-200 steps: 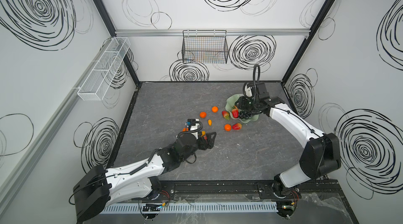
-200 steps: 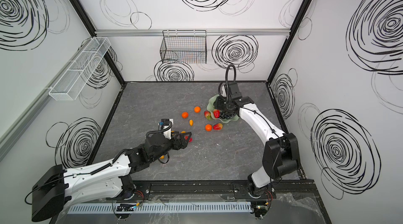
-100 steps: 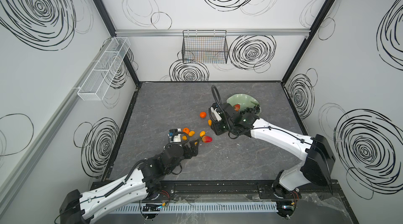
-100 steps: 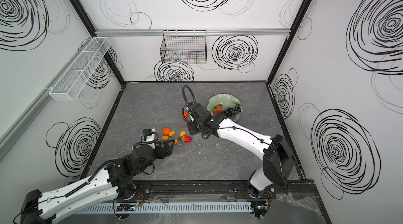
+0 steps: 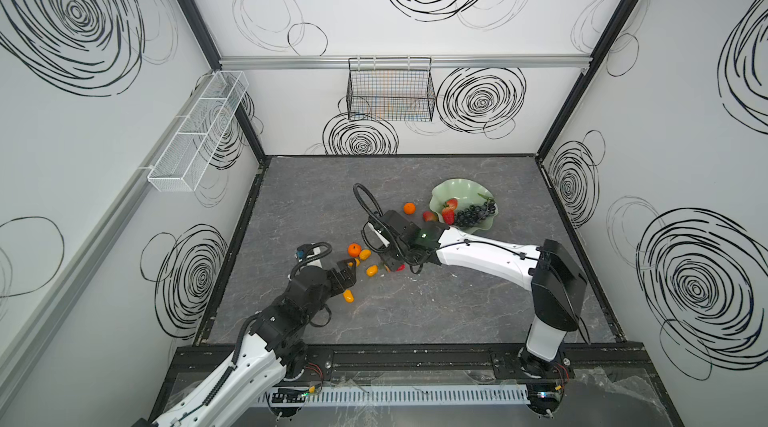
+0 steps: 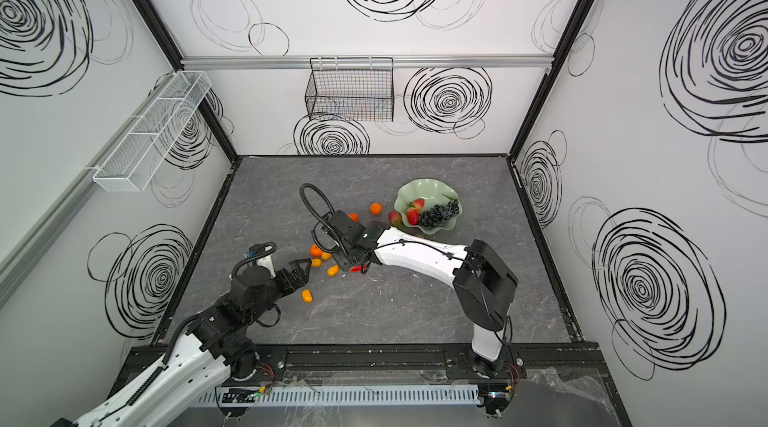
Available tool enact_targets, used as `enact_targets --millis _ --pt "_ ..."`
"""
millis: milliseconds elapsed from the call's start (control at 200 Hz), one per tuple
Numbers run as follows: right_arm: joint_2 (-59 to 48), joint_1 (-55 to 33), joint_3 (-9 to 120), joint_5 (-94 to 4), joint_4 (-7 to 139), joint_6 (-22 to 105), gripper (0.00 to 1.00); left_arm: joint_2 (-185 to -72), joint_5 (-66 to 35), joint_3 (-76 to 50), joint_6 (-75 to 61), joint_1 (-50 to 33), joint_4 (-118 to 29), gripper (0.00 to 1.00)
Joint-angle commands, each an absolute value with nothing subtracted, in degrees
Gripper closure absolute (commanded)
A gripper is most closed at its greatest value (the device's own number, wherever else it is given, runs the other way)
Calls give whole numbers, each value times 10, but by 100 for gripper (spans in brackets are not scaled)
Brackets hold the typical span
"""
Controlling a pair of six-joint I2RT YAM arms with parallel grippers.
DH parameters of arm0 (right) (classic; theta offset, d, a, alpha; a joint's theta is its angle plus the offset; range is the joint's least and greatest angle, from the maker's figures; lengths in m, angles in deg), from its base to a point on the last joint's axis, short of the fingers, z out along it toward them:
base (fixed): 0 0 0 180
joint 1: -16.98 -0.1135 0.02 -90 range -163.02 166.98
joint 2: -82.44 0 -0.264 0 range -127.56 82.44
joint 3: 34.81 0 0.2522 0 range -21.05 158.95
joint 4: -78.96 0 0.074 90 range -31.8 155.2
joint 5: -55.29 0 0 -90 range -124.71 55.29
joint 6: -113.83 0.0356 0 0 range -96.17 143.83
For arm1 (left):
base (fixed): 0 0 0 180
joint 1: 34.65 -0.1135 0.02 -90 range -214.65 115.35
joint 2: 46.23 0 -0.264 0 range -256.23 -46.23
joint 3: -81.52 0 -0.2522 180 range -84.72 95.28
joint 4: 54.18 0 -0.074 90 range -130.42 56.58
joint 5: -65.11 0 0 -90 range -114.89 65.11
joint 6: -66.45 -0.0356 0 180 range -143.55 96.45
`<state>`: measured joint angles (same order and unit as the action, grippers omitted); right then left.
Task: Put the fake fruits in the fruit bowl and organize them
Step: 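Move the right gripper to the strawberry among the yellow kumquats while the left draws back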
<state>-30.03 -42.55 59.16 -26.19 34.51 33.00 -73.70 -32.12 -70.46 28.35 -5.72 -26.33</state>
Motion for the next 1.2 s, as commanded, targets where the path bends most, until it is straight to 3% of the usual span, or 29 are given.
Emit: enact_targets --millis 0,595,1196 --pt "-326 -429 627 -246 329 294 51 -733 -259 -719 273 -97 -268 1" --pt "-413 -439 696 -276 273 227 52 -728 -157 -759 310 -251 -305 1" --pt "-472 -456 722 -234 246 217 52 -732 -133 -763 313 -266 -315 1"
